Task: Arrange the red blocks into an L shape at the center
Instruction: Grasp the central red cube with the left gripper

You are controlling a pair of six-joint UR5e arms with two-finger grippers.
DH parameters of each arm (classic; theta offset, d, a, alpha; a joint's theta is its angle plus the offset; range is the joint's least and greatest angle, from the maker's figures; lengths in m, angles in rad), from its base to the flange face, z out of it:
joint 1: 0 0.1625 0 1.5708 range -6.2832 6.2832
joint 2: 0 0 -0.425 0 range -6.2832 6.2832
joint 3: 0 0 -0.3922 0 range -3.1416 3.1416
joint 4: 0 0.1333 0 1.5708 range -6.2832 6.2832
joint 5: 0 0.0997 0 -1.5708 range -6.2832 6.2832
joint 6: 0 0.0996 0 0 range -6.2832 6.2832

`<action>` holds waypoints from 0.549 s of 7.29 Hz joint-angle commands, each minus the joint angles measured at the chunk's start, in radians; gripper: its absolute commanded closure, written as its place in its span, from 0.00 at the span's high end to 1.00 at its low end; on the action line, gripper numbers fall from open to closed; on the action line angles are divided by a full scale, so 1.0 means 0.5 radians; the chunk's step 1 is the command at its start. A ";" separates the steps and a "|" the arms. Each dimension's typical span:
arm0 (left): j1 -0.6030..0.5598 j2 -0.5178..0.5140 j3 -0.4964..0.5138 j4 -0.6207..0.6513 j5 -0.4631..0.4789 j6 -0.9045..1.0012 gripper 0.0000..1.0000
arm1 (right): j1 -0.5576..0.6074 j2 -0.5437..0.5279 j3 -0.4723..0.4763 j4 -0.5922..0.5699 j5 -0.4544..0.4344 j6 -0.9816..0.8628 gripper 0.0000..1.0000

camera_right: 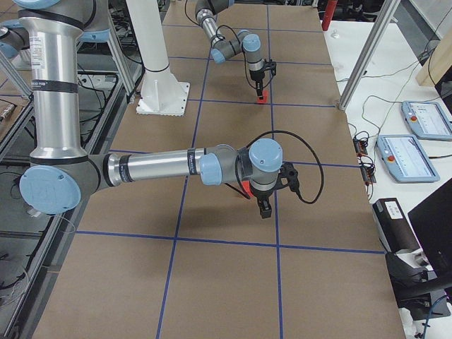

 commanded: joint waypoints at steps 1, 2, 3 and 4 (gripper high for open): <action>0.020 0.002 0.015 -0.002 0.000 0.000 0.00 | -0.001 0.000 -0.006 0.000 0.000 0.000 0.99; 0.024 -0.001 0.015 -0.017 0.000 0.000 0.00 | 0.002 0.000 -0.006 0.000 0.000 0.000 0.99; 0.033 -0.001 0.018 -0.018 0.000 0.000 0.01 | 0.002 0.000 -0.006 0.000 0.000 0.000 0.99; 0.033 -0.001 0.019 -0.018 0.000 0.000 0.04 | 0.002 0.003 -0.006 0.000 0.000 0.000 0.99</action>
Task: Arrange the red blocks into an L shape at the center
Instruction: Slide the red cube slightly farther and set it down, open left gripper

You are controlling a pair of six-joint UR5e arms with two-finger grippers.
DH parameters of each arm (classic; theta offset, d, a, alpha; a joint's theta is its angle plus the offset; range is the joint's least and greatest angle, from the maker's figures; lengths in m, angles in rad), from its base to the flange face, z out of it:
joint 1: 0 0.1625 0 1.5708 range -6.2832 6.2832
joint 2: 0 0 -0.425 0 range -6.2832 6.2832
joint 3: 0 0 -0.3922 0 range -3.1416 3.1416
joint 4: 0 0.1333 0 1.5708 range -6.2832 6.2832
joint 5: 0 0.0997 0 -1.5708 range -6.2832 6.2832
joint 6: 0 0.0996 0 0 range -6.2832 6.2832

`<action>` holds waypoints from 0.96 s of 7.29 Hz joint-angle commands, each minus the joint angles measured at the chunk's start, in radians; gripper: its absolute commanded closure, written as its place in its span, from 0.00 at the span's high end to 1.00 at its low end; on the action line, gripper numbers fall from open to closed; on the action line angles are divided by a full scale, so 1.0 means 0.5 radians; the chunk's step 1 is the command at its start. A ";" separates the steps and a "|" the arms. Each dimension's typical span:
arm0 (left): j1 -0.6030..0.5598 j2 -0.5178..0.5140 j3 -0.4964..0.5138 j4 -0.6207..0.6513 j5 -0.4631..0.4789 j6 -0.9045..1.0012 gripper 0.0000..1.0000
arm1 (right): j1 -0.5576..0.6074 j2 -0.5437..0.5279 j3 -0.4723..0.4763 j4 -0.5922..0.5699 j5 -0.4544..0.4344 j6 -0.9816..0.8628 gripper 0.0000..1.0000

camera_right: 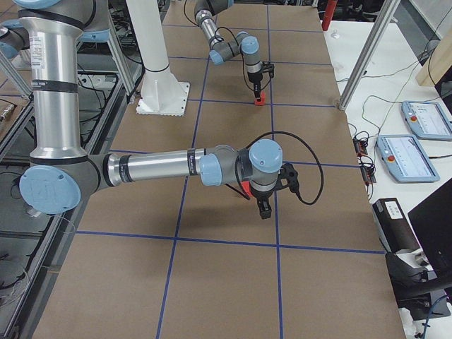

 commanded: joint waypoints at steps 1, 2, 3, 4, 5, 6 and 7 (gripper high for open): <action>0.004 -0.004 0.002 -0.005 0.000 0.000 0.14 | 0.000 0.003 -0.009 0.000 0.000 -0.003 0.99; 0.004 -0.004 0.002 -0.002 -0.003 0.003 0.53 | 0.000 0.003 -0.009 0.000 0.000 0.000 0.99; 0.004 -0.004 0.002 -0.008 -0.003 0.003 1.00 | 0.000 0.003 -0.009 0.000 0.000 0.000 0.99; 0.007 -0.004 -0.001 -0.011 -0.003 0.003 1.00 | 0.000 0.003 -0.006 0.000 0.000 0.000 0.99; 0.007 -0.004 -0.004 -0.027 -0.003 0.003 1.00 | 0.000 0.003 -0.006 0.003 0.000 0.000 0.99; 0.001 -0.001 -0.013 -0.066 -0.006 0.003 1.00 | 0.000 0.003 0.000 0.006 0.000 0.000 0.99; -0.023 0.005 -0.086 -0.054 -0.015 0.006 1.00 | -0.003 0.027 0.009 0.003 -0.003 0.003 0.99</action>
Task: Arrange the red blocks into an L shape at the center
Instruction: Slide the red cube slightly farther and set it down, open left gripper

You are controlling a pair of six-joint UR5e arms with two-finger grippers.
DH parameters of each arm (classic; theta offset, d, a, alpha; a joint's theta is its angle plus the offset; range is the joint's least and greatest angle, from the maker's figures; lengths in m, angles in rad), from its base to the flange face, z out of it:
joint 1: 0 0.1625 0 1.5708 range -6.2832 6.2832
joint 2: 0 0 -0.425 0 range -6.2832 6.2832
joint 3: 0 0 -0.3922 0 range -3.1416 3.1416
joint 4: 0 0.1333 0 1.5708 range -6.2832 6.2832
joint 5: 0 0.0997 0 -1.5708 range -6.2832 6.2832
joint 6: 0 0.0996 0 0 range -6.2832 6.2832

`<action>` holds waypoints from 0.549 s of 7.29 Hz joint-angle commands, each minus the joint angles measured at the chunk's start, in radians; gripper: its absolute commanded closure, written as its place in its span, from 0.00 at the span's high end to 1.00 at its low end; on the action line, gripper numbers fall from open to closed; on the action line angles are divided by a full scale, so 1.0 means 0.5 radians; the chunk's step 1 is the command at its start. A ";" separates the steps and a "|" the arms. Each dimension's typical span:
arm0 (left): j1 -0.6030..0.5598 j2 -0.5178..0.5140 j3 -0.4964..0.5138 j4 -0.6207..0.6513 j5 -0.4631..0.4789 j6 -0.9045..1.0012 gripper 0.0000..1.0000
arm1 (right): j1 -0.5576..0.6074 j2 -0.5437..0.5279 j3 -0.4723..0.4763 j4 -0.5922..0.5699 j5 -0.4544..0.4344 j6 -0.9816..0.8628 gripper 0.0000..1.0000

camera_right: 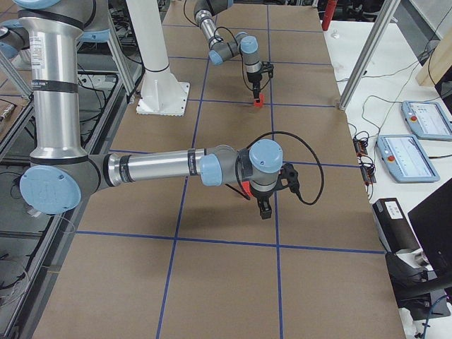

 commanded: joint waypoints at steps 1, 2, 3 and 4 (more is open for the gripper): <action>-0.097 0.075 -0.209 0.034 -0.014 0.015 1.00 | -0.003 0.046 0.013 -0.004 0.001 0.002 0.99; -0.188 0.210 -0.390 0.101 -0.105 0.030 1.00 | -0.027 0.053 0.022 0.002 -0.006 -0.001 0.99; -0.329 0.375 -0.546 0.108 -0.282 0.033 1.00 | -0.121 0.062 0.046 0.011 -0.009 0.002 0.99; -0.467 0.577 -0.721 0.102 -0.436 0.109 1.00 | -0.286 0.089 0.071 0.042 -0.024 0.103 0.99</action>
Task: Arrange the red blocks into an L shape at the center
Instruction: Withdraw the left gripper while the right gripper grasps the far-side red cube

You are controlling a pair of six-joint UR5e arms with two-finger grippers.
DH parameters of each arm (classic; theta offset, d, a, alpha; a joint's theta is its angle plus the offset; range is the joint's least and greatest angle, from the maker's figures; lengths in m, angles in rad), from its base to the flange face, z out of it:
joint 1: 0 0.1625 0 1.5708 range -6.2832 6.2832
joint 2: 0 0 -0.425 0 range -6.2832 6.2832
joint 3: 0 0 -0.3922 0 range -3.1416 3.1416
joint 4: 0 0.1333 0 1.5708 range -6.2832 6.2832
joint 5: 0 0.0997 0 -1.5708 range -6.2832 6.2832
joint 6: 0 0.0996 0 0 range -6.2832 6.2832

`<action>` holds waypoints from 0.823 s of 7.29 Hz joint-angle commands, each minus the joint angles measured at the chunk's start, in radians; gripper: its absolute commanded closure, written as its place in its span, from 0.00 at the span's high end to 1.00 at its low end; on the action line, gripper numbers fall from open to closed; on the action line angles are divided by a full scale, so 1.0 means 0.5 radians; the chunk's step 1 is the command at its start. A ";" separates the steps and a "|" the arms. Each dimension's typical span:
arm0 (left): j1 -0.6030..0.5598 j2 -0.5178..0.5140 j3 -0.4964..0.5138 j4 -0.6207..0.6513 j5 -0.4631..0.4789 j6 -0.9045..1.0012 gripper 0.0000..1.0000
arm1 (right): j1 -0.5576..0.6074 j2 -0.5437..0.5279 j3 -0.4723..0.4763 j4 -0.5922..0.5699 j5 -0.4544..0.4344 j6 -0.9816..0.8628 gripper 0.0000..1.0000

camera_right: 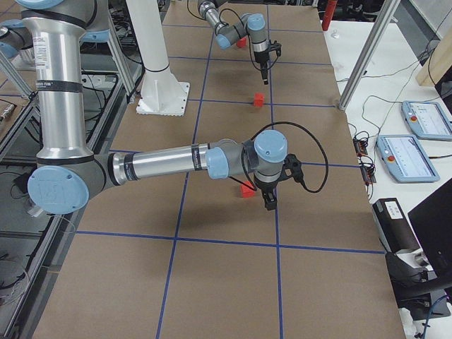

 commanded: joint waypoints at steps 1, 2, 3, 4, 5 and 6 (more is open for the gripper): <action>-0.238 0.432 -0.402 0.013 -0.222 0.273 1.00 | -0.306 0.030 0.026 0.183 -0.156 0.269 0.99; -0.321 0.632 -0.540 0.004 -0.277 0.382 1.00 | -0.536 0.030 0.013 0.406 -0.313 0.647 0.99; -0.352 0.734 -0.624 -0.011 -0.287 0.358 1.00 | -0.656 0.027 -0.035 0.596 -0.418 0.809 0.99; -0.377 0.774 -0.637 -0.014 -0.284 0.355 1.00 | -0.727 0.024 -0.112 0.656 -0.431 0.813 0.99; -0.380 0.799 -0.640 -0.018 -0.284 0.358 1.00 | -0.783 0.030 -0.176 0.660 -0.455 0.813 0.99; -0.380 0.805 -0.640 -0.018 -0.284 0.355 1.00 | -0.802 0.033 -0.216 0.657 -0.452 0.813 0.99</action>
